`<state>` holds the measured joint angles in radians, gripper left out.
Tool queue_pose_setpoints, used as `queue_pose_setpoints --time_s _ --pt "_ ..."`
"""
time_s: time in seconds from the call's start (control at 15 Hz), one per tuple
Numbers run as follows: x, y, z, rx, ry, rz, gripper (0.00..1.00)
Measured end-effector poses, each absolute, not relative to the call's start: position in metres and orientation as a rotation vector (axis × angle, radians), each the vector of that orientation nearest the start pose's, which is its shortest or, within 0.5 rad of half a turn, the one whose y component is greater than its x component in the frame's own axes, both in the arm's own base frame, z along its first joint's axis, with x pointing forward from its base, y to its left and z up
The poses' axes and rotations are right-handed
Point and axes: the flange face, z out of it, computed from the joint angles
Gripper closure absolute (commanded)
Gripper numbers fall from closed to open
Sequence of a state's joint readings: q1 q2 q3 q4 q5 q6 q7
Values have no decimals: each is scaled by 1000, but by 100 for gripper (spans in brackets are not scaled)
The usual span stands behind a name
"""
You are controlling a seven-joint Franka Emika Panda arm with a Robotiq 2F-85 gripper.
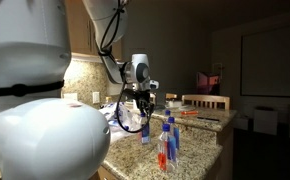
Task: Pick up the bottles from the counter and put them in the plastic
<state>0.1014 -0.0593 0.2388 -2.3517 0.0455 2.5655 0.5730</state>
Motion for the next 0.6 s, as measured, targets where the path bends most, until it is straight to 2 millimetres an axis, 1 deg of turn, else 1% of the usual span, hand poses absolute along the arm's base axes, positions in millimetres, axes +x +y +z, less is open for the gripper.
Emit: queue_pose_setpoints --time_s 0.13,0.2,0.33,0.6 --pt "492 175 383 -2961 391 -354 86" --pt "493 176 386 -2963 386 -360 91" --pt "493 176 389 -2972 375 -360 91" --pt "491 176 388 -2993 368 -331 91"
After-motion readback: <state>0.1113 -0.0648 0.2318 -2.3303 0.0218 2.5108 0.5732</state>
